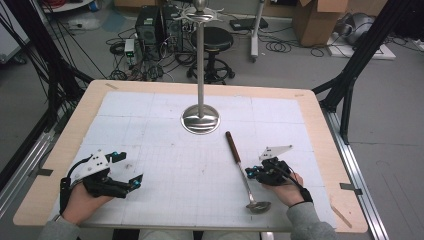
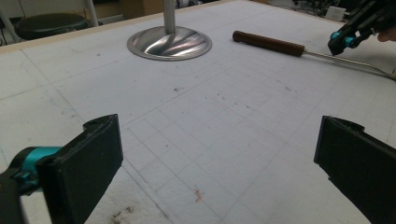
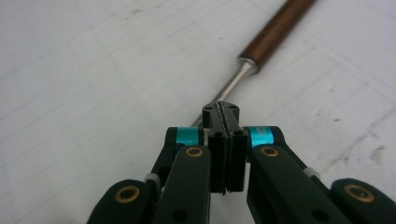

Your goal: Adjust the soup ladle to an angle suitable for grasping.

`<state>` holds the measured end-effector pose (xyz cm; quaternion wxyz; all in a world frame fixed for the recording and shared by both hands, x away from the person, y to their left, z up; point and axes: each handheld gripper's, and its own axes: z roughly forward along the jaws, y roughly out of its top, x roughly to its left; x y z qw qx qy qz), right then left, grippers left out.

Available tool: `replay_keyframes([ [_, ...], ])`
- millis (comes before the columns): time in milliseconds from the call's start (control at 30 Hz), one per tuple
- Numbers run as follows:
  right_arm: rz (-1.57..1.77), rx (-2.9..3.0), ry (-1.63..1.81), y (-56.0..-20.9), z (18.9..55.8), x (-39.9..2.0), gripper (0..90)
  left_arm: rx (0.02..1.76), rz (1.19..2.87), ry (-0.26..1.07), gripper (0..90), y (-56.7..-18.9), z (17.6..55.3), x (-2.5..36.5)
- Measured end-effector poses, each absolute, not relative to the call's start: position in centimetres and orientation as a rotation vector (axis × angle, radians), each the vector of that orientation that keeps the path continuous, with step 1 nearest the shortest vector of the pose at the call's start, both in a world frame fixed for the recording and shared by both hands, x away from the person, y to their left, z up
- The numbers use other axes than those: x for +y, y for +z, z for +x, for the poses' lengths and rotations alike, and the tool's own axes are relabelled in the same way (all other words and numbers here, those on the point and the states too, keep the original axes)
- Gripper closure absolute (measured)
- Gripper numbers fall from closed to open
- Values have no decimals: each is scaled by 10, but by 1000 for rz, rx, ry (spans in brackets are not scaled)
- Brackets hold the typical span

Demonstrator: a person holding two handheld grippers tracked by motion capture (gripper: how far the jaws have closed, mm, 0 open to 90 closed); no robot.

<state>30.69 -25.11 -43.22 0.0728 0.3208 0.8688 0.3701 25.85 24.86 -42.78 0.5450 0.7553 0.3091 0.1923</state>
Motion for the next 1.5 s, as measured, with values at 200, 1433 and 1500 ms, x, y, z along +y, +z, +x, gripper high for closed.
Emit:
replay_keyframes([
  [200, 985, 2621, 1091, -438, 314, -247, 900, 732, 1795, 455, 17, -428, 259, 248],
  [1433, 866, 2688, 1045, -436, 327, -196, 900, 732, 1798, 454, 17, -429, 260, 248],
  [1500, 871, 2697, 1045, -436, 329, -195, 900, 730, 1799, 454, 17, -429, 260, 248],
])
